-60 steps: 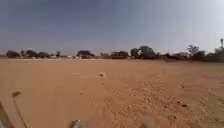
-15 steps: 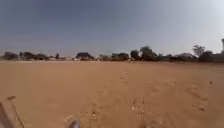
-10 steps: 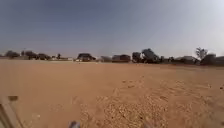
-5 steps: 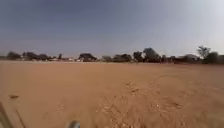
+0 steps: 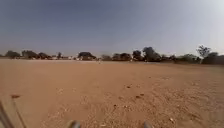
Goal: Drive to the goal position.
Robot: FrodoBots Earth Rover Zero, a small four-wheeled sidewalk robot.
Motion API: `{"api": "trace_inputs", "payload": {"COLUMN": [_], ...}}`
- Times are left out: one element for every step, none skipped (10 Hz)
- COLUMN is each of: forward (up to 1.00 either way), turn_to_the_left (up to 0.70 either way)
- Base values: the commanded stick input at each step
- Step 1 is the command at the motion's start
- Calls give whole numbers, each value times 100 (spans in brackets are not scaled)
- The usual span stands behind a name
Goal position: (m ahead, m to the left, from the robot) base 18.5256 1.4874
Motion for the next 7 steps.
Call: {"api": "trace_inputs", "payload": {"forward": [0, 0, 70, 70, 70, 70, 70], "turn_to_the_left": [0, 0, 0, 0, 0, 0, 0]}}
